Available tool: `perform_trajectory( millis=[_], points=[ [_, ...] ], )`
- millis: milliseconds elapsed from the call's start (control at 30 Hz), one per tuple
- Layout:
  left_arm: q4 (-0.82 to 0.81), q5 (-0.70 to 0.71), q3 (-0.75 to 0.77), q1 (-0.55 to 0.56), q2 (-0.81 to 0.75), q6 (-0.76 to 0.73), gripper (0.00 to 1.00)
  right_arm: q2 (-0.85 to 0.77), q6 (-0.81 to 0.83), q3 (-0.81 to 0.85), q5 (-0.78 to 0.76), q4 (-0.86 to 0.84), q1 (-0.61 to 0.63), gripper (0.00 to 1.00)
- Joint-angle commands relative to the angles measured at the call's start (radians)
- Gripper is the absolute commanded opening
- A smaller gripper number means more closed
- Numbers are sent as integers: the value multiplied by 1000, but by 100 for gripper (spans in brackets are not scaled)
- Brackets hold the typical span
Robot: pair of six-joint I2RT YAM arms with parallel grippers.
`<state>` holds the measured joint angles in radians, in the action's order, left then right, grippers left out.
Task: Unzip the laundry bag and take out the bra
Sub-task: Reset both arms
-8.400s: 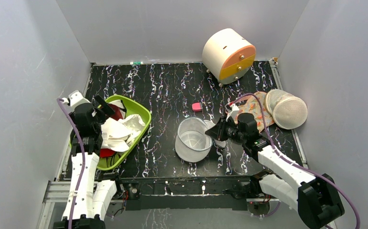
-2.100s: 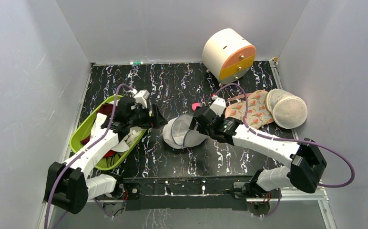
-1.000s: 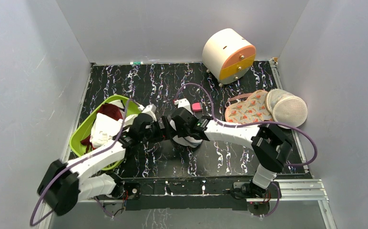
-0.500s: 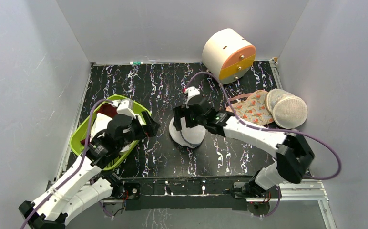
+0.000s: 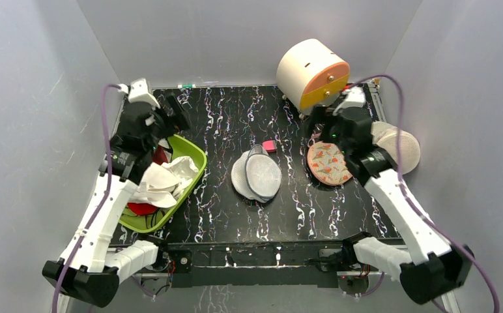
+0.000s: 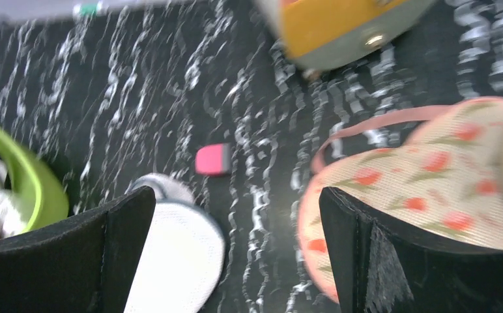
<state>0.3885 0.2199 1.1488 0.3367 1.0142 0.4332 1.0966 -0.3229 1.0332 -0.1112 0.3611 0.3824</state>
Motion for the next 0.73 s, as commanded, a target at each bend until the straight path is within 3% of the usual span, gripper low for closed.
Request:
perform_trajectory(
  millis=[0, 167, 400, 700],
  points=[
    [-36, -108, 206, -60, 17, -116, 99, -189, 63, 125, -117, 33, -43, 98],
    [-45, -123, 359, -59, -4, -180, 98, -298, 152, 255, -123, 68, -44, 98],
    [-107, -137, 354, -60, -112, -210, 98, -299, 170, 392, -119, 121, -43, 98],
    [-82, -115, 317, -60, -144, -233, 98, -316, 156, 348, -116, 77, -43, 98]
  ],
)
